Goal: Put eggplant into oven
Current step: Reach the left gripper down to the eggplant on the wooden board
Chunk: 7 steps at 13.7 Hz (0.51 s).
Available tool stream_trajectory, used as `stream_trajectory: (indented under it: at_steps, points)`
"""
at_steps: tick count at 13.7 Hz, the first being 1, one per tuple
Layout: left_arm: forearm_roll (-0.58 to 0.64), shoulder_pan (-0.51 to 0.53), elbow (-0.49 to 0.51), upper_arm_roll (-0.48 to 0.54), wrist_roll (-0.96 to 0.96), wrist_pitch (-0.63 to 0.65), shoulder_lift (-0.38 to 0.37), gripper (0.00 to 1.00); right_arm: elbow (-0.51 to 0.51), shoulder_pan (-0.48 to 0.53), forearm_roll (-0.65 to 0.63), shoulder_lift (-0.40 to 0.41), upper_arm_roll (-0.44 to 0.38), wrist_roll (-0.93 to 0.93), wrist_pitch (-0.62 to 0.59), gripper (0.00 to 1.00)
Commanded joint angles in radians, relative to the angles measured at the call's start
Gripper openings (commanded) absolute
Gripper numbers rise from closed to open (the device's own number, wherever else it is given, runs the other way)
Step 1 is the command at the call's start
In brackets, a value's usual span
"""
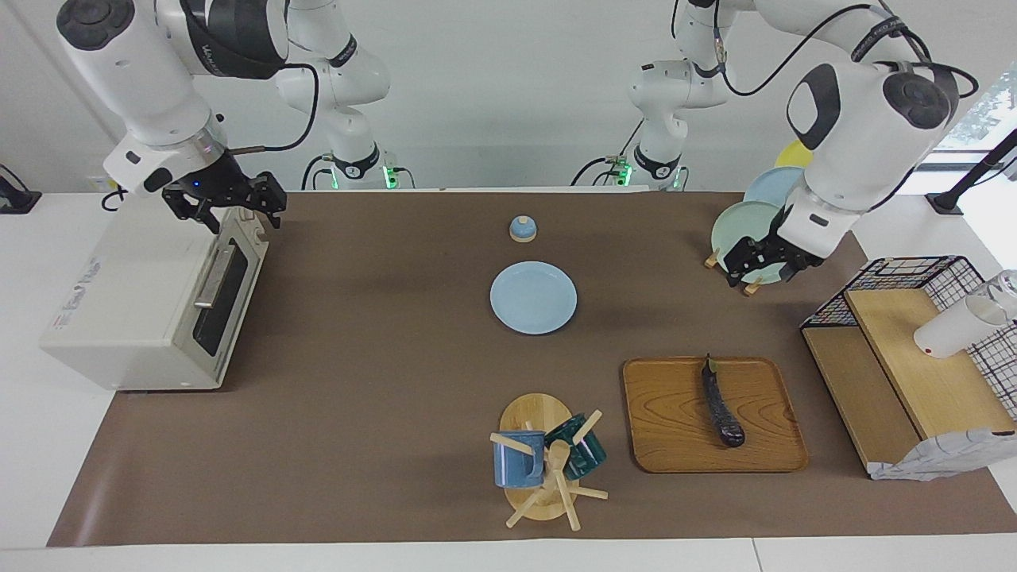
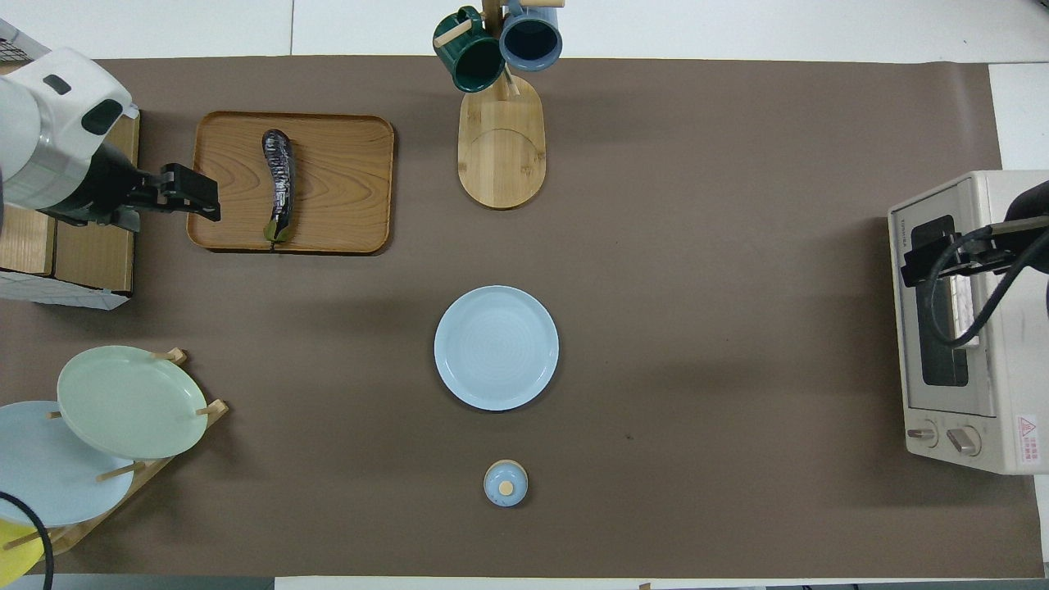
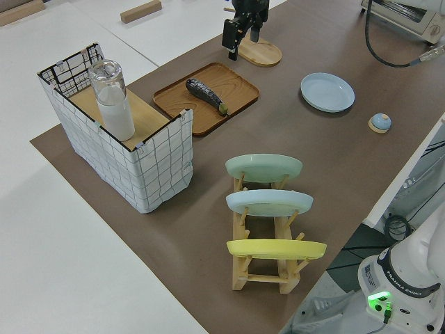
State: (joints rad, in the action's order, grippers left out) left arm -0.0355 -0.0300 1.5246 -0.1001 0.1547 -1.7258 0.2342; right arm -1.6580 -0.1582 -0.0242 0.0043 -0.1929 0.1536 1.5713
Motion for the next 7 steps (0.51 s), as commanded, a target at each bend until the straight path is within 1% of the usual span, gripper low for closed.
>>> stream_trajectory:
  at_steps: [1, 3, 5, 6, 7]
  points:
    - [-0.003, 0.012, -0.141, -0.004, -0.017, -0.050, 0.178, 1.00, -0.092, 0.037, -0.012, -0.056, 0.001, 0.049, 0.046, 0.00]
    - [-0.001, 0.013, -0.158, -0.004, -0.033, -0.148, 0.268, 1.00, -0.164, 0.064, -0.039, -0.076, -0.003, 0.038, 0.108, 0.00]
    - [0.003, 0.010, -0.255, -0.004, -0.049, -0.175, 0.391, 1.00, -0.242, 0.094, -0.049, -0.092, -0.005, -0.001, 0.176, 0.00]
    - [0.015, 0.010, -0.297, -0.004, -0.059, -0.175, 0.442, 1.00, -0.262, 0.100, -0.060, -0.092, -0.005, -0.094, 0.187, 0.00]
    - [0.031, 0.013, -0.297, -0.004, -0.088, -0.199, 0.457, 1.00, -0.267, 0.094, -0.072, -0.092, -0.003, -0.179, 0.184, 0.00]
